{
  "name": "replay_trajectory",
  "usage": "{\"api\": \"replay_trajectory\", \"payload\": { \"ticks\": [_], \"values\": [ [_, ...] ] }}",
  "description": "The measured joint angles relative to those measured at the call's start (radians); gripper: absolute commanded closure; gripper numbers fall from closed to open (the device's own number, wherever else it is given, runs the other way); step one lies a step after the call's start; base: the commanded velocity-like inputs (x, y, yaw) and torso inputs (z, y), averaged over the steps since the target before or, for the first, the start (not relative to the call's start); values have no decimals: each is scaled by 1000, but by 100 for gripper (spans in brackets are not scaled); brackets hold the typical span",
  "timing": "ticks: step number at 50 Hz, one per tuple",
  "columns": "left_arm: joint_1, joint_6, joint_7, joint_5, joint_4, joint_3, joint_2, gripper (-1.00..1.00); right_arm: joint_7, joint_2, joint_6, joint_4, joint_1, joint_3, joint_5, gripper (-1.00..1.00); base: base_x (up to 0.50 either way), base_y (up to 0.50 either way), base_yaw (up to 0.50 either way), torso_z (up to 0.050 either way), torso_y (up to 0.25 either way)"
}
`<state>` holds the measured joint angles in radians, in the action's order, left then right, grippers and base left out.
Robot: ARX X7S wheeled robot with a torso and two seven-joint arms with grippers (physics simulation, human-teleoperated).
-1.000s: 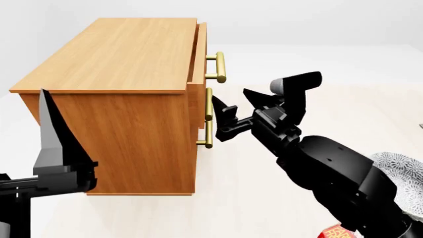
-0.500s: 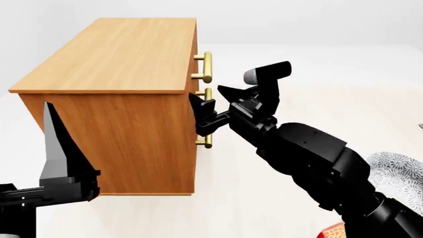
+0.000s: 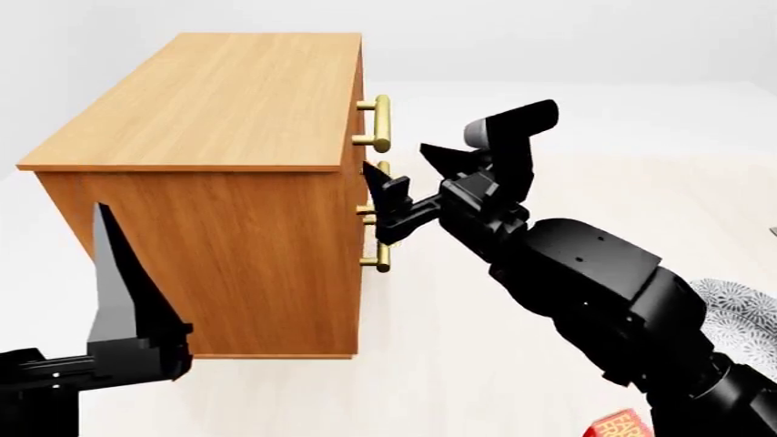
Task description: Close the top drawer of the cabinet and put the bowl on top of it.
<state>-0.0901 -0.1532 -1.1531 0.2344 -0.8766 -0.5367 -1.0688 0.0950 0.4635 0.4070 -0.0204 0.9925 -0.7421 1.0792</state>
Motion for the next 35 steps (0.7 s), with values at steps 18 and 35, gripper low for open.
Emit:
{"api": "replay_trajectory", "payload": {
  "ticks": [18, 35],
  "values": [
    [-71, 70, -4, 103, -57, 31, -29, -100, 80, 203, 57, 205, -18, 44, -10, -100, 0, 0, 0, 0, 0],
    [-146, 117, -7, 216, -93, 53, -71, -100, 80, 382, 182, 230, 79, 66, -17, -100, 0, 0, 0, 0, 0]
  ]
}}
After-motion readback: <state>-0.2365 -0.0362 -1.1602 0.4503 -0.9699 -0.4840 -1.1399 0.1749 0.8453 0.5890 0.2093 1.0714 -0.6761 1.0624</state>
